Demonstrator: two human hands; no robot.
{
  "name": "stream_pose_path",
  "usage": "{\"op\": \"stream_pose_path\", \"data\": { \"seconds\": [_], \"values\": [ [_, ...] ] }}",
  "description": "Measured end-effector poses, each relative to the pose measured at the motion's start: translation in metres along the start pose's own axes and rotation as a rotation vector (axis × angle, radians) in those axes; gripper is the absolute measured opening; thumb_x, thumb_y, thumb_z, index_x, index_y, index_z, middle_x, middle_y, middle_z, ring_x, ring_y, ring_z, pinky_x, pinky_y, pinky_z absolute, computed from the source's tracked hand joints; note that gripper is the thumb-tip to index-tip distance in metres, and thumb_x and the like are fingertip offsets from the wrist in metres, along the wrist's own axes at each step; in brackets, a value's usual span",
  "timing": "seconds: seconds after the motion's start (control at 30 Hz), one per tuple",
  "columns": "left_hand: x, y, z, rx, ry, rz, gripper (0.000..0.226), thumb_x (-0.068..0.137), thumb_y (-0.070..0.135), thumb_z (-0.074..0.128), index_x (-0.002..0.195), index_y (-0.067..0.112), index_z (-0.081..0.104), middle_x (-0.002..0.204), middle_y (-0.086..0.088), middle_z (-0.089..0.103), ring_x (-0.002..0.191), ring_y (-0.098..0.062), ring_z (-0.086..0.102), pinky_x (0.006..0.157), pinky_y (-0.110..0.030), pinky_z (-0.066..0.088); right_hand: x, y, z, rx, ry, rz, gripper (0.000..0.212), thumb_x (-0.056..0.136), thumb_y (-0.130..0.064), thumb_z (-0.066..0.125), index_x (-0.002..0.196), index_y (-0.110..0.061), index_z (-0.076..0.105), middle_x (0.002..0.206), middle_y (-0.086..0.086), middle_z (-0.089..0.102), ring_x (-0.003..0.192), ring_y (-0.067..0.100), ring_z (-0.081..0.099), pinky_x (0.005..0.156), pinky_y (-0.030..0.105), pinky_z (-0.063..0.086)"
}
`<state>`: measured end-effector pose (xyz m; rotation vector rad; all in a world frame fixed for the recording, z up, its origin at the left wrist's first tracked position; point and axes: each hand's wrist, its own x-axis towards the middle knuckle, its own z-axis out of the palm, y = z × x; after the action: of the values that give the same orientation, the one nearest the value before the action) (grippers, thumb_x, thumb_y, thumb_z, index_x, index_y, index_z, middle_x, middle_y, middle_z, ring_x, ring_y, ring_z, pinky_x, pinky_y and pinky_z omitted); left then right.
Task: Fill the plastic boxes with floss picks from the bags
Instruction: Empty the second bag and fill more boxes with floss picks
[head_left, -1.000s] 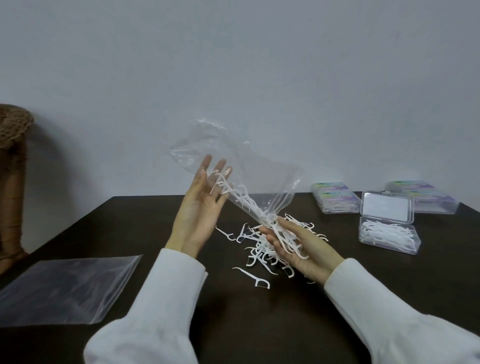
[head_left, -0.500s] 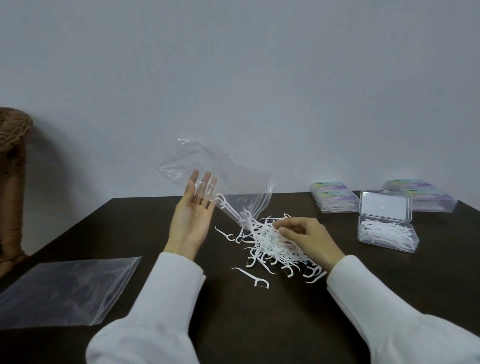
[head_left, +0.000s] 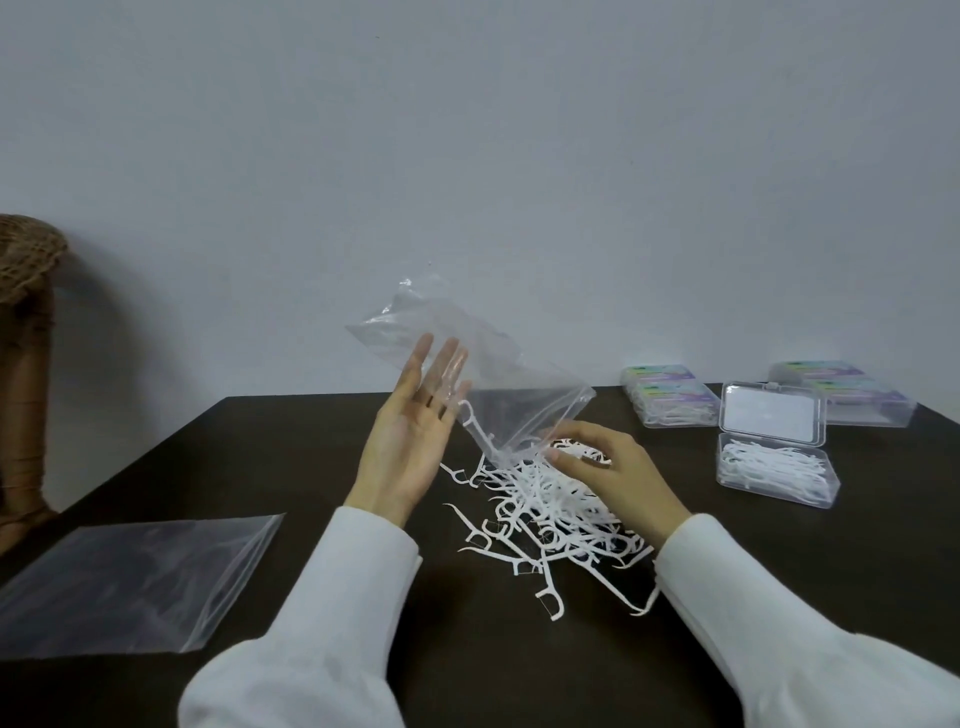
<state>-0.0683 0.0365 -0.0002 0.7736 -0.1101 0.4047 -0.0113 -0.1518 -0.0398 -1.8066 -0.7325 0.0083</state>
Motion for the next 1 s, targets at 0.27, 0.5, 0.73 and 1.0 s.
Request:
{"op": "stream_pose_path", "data": {
  "seconds": [0.27,0.5,0.73,1.0],
  "values": [
    [-0.004,0.0,0.008,0.207,-0.12,0.072,0.037,0.085,0.026,0.049,0.121,0.028,0.056,0.126,0.005,0.062,0.12,-0.013,0.056,0.1,-0.032,0.044,0.004,-0.002,-0.006,0.228,0.127,-0.084,0.017,0.082,-0.024,0.065,0.091,-0.01,0.069,0.095,-0.008,0.07,0.095,0.004,0.063,0.082,0.014,0.046],
    [-0.001,0.002,0.005,0.246,0.021,0.143,0.021,0.092,0.015,0.05,0.107,0.023,0.063,0.102,0.01,0.072,0.098,-0.006,0.067,0.087,-0.022,0.051,0.0,-0.012,-0.007,0.468,0.107,-0.056,0.013,0.078,-0.027,0.061,0.086,-0.02,0.067,0.096,-0.01,0.072,0.097,0.002,0.063,0.088,0.021,0.047],
    [0.001,-0.01,-0.007,0.486,0.268,0.152,0.004,0.083,0.014,0.067,0.087,0.016,0.066,0.089,0.002,0.07,0.094,-0.014,0.062,0.085,-0.022,0.051,0.002,-0.009,-0.013,0.537,0.176,-0.013,0.008,0.087,-0.017,0.057,0.085,-0.017,0.065,0.076,-0.006,0.064,0.073,0.008,0.057,0.074,0.021,0.049],
    [0.003,-0.022,-0.014,0.504,0.31,0.062,0.008,0.083,0.016,0.067,0.081,0.008,0.064,0.081,-0.009,0.067,0.086,-0.018,0.064,0.084,-0.025,0.052,0.0,-0.006,-0.006,0.309,-0.138,0.086,0.036,0.076,-0.04,0.061,0.111,-0.031,0.06,0.108,-0.007,0.069,0.104,0.006,0.062,0.09,0.024,0.049]
  ]
}}
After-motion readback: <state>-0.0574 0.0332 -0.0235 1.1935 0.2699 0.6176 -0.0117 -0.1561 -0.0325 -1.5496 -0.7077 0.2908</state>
